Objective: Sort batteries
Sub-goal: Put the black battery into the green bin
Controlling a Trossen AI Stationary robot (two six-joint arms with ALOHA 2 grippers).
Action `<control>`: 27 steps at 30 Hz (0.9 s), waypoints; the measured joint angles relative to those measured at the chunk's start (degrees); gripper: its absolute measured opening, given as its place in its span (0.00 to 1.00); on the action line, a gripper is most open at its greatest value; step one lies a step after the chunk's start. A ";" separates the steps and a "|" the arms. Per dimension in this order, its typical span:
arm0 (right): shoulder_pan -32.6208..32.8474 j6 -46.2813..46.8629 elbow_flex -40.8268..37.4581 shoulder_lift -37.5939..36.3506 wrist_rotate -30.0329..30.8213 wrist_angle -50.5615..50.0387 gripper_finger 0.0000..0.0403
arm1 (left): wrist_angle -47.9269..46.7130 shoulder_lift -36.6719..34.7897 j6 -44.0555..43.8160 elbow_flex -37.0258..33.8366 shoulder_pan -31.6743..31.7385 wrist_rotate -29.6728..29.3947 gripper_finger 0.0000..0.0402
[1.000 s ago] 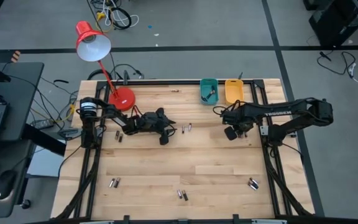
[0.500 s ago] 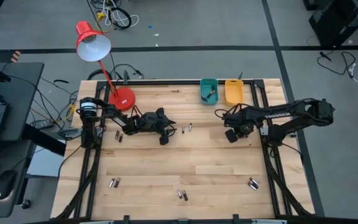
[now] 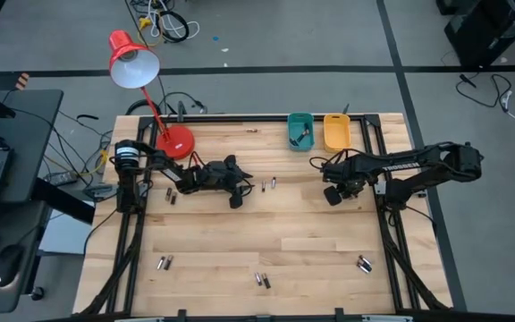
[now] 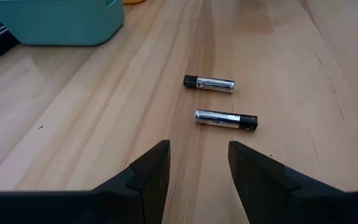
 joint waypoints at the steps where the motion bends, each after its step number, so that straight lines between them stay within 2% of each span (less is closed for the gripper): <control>1: 0.00 -0.05 0.15 -0.04 -0.02 -0.12 0.09 | 0.00 0.00 0.00 0.00 -0.01 0.00 0.45; 12: -0.31 -1.85 5.91 -4.11 0.34 -4.12 0.11 | -0.13 0.00 0.68 0.00 -0.01 0.00 0.45; 19: -3.59 -6.97 11.71 -4.72 6.34 -3.62 0.11 | -0.17 0.00 0.67 0.00 0.01 0.02 0.45; 22: -7.41 -11.58 13.31 -4.72 8.53 1.17 0.11 | -0.12 0.00 0.68 0.00 0.00 0.02 0.45; 27: -16.05 -21.43 14.27 -3.22 7.31 16.45 0.11 | -0.04 0.00 0.66 0.00 -0.01 0.02 0.45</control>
